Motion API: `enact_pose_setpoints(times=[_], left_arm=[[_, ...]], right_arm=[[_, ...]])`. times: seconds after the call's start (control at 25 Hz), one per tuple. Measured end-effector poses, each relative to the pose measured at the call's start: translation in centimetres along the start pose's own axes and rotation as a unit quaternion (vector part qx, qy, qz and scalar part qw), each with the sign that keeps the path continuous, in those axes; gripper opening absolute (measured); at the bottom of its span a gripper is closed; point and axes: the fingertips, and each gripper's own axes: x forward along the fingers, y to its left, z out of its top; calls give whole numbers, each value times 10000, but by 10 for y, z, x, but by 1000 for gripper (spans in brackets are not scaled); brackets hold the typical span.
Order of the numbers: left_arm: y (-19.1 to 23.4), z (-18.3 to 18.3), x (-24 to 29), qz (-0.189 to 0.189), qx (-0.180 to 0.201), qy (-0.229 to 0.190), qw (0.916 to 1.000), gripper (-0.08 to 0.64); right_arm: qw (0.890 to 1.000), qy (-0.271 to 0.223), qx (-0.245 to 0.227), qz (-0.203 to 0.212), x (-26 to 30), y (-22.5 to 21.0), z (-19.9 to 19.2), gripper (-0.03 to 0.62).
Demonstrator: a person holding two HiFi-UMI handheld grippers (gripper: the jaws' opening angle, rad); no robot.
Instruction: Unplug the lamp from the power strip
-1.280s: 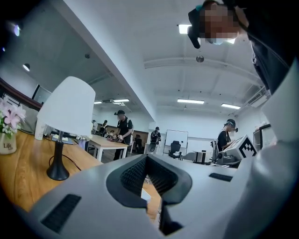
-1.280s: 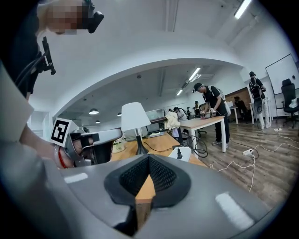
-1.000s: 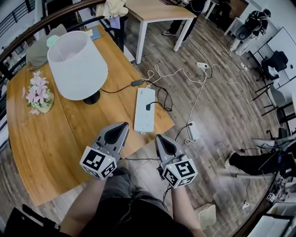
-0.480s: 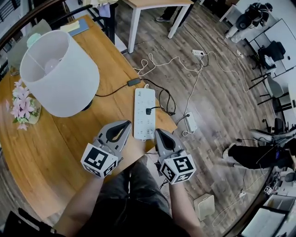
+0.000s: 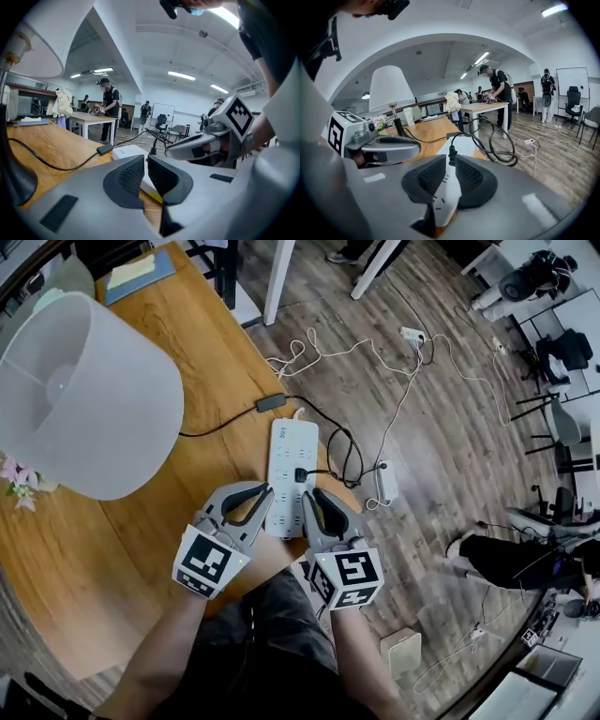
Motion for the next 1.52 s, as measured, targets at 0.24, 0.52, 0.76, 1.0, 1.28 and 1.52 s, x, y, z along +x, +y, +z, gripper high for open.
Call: enact_pose_setpoints(times=[0.24, 0.52, 0.76, 1.0, 1.28, 1.52], left_arm=[[2, -15, 16, 169, 578, 563, 9966, -2], [12, -17, 29, 406, 1143, 856, 9889, -3], [9, -22, 36, 325, 1443, 998, 9840, -3], [3, -23, 41, 146, 1217, 981, 9876, -5], [2, -22, 40, 149, 1181, 874, 9890, -5], [3, -23, 40, 190, 1103, 857, 9900, -5]], right_arm=[[9995, 299, 49, 20, 20, -2, -1, 97], [9969, 704, 301, -161, 37, -2, -5, 100], [9937, 825, 491, -572, 45, -6, -5, 100], [9917, 585, -220, -1125, 46, -1, 1, 84], [9947, 273, 643, -752, 38, -7, -4, 78], [9951, 394, 353, -836, 38, -6, -3, 70]])
